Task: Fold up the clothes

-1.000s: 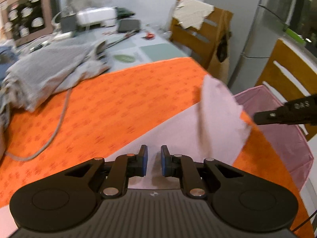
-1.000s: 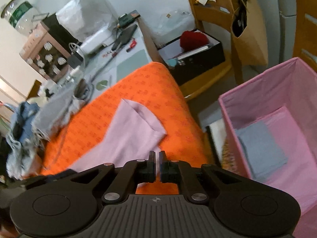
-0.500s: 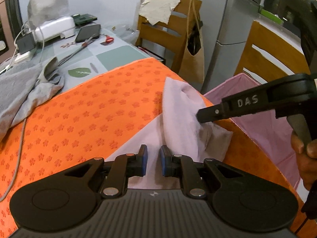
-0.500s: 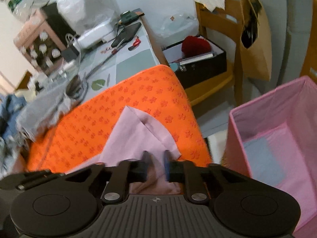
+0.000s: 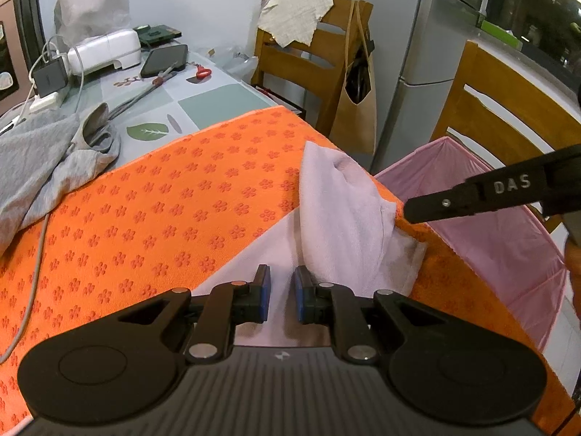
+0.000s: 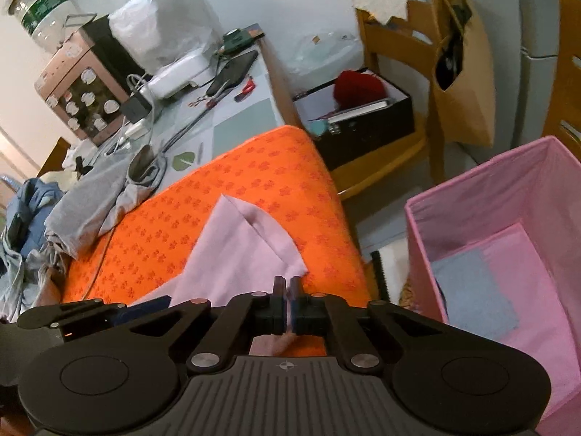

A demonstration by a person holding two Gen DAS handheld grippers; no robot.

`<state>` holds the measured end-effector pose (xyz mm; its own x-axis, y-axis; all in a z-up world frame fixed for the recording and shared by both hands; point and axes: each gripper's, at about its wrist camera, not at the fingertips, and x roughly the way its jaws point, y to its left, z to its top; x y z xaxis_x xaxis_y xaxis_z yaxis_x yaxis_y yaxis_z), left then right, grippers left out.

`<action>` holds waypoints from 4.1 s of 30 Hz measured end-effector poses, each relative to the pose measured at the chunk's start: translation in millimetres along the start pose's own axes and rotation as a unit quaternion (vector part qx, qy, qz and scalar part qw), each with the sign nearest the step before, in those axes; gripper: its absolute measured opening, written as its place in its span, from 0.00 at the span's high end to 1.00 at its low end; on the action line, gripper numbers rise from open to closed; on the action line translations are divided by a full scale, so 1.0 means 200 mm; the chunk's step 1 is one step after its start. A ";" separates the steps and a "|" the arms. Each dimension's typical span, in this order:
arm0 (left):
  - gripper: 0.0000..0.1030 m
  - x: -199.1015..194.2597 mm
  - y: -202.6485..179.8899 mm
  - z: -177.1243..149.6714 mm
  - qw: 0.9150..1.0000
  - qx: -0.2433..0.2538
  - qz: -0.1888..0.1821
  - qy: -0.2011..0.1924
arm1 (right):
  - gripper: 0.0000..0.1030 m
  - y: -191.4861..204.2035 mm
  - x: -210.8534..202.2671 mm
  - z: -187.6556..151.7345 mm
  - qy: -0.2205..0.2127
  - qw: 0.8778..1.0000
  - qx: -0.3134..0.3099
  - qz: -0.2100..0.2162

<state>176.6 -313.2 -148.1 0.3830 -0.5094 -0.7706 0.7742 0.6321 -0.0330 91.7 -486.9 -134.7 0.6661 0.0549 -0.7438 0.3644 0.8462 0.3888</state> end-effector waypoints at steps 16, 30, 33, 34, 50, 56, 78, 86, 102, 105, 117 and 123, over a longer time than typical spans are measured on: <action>0.84 0.00 0.04 0.00 1.000 -0.010 -0.015 0.000 | 0.74 0.10 0.22 0.17 0.047 0.975 -0.205 0.067; 0.84 0.01 0.05 0.01 1.000 -0.015 -0.019 0.006 | 0.97 -0.02 -0.01 0.17 0.041 0.977 -0.181 0.104; 0.84 0.01 0.06 0.02 0.999 -0.028 -0.025 0.008 | 0.97 -0.08 -0.08 0.15 0.054 0.979 -0.163 0.107; 0.84 0.01 0.07 0.02 0.999 -0.033 -0.026 0.008 | 0.97 -0.10 -0.09 0.13 0.059 0.980 -0.162 0.103; 0.82 -0.29 0.06 0.01 0.999 -0.039 0.014 -0.021 | 0.85 0.05 -0.14 0.04 0.023 0.977 -0.205 0.053; 0.78 -0.58 0.09 -0.24 0.995 -0.092 0.043 -0.007 | 0.70 0.19 -0.02 -0.03 0.035 0.972 -0.221 0.076; 0.68 -1.39 0.26 -0.91 0.943 -0.292 0.161 -0.016 | 0.65 -0.06 -0.05 -0.11 0.068 0.995 0.075 0.023; 0.68 -1.57 0.27 -1.07 0.925 -0.331 0.184 -0.039 | 0.63 -0.04 -0.01 -0.08 0.055 0.988 0.143 0.009; 0.68 -1.78 0.34 -1.40 0.892 -0.399 0.203 -0.066 | 0.93 0.20 -0.12 -0.04 0.017 0.997 0.077 -0.028; 0.68 -1.81 0.35 -1.44 0.888 -0.404 0.208 -0.068 | 0.93 0.31 -0.18 -0.04 0.004 0.999 0.049 -0.009; 0.68 -2.03 0.49 -1.60 0.861 -0.432 0.251 -0.092 | 0.93 1.07 -0.33 -0.21 -0.014 0.983 -0.158 0.088; 0.68 -2.20 0.67 -1.74 0.859 -0.430 0.262 -0.092 | 0.93 1.48 -0.27 -0.43 0.026 0.968 -0.209 0.136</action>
<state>-64.1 198.8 -34.1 0.7004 -0.0569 -0.7115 -0.1567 0.9603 -0.2310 106.6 -193.7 -26.2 0.6631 0.3236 -0.6750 -0.1220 0.9364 0.3291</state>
